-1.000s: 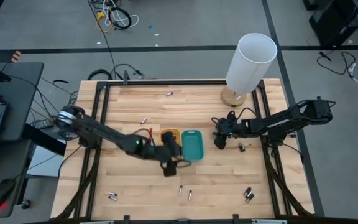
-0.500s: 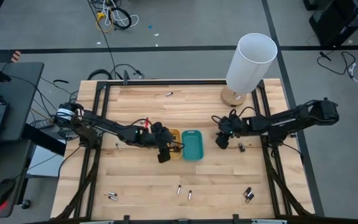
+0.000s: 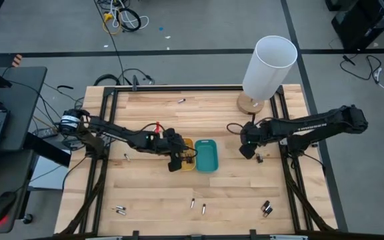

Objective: Sort batteries
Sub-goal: Put the black battery into the yellow bin

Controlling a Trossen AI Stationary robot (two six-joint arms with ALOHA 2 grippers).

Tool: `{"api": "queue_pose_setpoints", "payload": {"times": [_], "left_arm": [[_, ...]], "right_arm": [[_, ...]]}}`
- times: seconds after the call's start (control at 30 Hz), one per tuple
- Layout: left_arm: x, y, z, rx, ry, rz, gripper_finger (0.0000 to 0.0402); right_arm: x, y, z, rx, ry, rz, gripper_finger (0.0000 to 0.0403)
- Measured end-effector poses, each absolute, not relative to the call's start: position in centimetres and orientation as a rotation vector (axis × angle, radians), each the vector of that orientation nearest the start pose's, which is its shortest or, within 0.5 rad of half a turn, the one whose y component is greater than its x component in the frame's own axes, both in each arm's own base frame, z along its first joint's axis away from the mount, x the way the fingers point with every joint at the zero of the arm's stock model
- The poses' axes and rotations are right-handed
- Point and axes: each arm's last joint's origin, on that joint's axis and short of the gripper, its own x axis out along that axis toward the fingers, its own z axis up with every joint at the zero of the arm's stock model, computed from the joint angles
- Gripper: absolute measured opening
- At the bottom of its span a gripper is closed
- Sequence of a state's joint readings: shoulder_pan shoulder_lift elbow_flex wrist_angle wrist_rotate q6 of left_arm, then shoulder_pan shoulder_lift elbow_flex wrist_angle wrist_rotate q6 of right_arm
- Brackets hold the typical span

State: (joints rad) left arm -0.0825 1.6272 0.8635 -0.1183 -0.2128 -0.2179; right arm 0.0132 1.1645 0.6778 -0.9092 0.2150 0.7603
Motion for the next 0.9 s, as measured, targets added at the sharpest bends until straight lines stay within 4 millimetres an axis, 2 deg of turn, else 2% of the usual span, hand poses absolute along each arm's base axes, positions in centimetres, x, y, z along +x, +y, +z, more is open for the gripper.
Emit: {"api": "queue_pose_setpoints", "payload": {"times": [0.23,0.43,0.9], "left_arm": [[31.4,-1.5,16.8,-0.011,0.832,0.351,0.0323],[31.4,-1.4,16.9,-0.002,0.826,0.365,0.0306],[31.4,-1.4,16.9,0.021,0.826,0.355,0.0291]], "right_arm": [[15.7,1.6,16.4,0.519,1.306,-0.762,0.0141],[14.8,3.1,15.5,0.581,1.311,-0.794,0.014],[15.4,5.1,14.9,0.622,1.276,-0.755,0.0133]]}}
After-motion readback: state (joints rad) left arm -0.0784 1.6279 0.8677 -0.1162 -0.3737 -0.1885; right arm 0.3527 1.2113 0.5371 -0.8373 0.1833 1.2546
